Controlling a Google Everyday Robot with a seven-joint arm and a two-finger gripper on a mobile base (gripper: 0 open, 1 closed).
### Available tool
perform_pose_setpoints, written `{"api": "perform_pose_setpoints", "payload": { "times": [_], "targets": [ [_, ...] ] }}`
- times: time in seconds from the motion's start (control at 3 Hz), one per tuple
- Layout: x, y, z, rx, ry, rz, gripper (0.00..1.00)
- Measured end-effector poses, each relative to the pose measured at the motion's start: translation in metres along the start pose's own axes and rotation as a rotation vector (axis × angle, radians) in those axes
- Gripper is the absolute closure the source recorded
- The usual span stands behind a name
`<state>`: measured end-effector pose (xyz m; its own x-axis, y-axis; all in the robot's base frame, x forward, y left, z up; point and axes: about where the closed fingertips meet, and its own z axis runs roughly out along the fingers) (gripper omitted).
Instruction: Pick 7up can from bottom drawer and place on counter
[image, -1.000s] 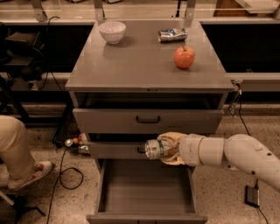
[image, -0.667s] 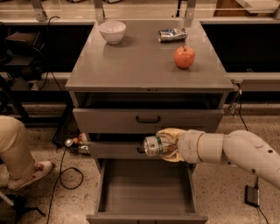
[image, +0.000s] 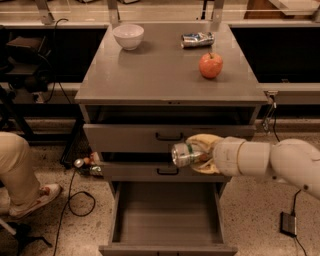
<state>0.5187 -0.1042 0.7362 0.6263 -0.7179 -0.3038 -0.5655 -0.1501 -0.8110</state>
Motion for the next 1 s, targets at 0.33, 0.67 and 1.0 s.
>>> {"api": "perform_pose_setpoints", "payload": {
  "times": [0.33,0.67,1.0],
  "targets": [
    [0.003,-0.074,-0.037,0.085,0.063,-0.128,1.0],
    [-0.002,-0.12,-0.051,0.116,0.103,-0.2,1.0],
    [-0.002,-0.12,-0.051,0.116,0.103,-0.2,1.0]
  ]
}}
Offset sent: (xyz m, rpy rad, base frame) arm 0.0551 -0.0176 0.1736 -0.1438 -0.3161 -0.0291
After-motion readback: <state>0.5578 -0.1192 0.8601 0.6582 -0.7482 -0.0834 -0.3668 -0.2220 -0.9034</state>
